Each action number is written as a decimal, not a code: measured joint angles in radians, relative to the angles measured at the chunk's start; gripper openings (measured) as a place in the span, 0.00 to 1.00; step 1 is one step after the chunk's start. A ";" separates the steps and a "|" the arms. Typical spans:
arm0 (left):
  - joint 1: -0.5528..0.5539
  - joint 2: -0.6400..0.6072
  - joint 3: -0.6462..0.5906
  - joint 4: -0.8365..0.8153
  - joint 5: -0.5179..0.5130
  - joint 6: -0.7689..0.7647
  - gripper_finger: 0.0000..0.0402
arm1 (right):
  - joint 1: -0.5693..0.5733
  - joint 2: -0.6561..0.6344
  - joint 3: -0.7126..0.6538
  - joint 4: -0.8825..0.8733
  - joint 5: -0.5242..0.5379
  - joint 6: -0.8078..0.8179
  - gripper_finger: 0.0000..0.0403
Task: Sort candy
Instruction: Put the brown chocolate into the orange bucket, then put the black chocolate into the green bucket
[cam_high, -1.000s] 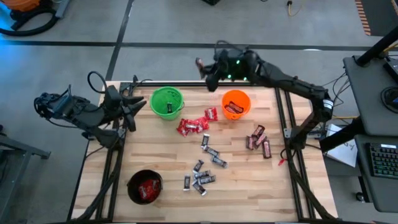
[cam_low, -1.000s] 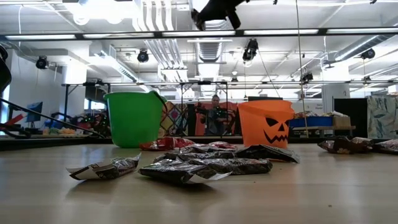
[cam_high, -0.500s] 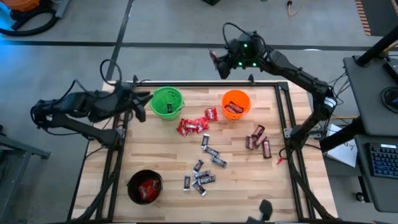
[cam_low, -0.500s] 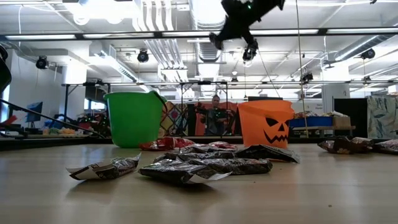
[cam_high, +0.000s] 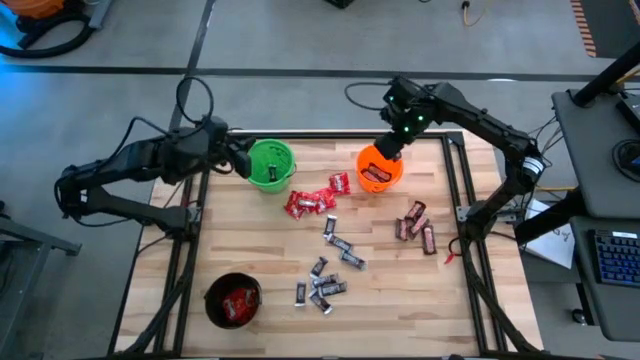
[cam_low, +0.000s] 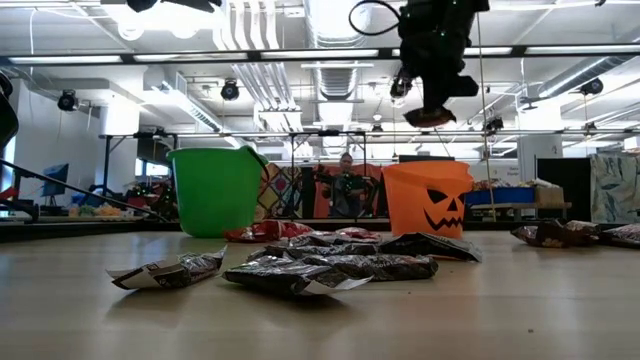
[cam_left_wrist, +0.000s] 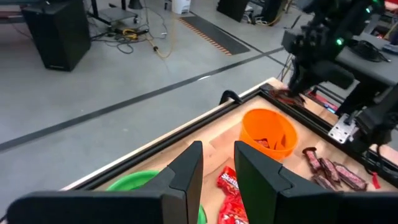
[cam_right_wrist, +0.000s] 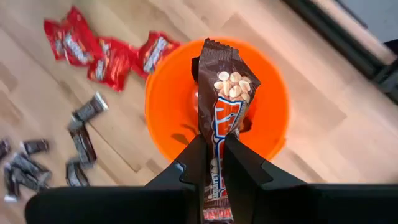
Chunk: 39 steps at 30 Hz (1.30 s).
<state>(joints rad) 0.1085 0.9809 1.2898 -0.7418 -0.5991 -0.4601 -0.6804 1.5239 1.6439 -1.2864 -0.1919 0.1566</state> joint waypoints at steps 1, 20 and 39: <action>0.002 0.000 0.002 0.001 0.000 0.003 0.19 | 0.001 0.004 -0.013 0.004 -0.001 -0.007 0.09; 0.001 0.004 0.005 -0.056 0.146 -0.060 0.19 | 0.000 0.014 -0.046 0.029 0.034 0.076 0.41; -0.225 0.320 0.004 -0.226 0.486 -0.102 0.19 | 0.494 -0.089 0.013 -0.075 0.036 0.585 0.44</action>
<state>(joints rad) -0.1164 1.3010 1.2938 -0.9680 -0.1128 -0.5617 -0.1863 1.4345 1.6573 -1.3616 -0.1557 0.7421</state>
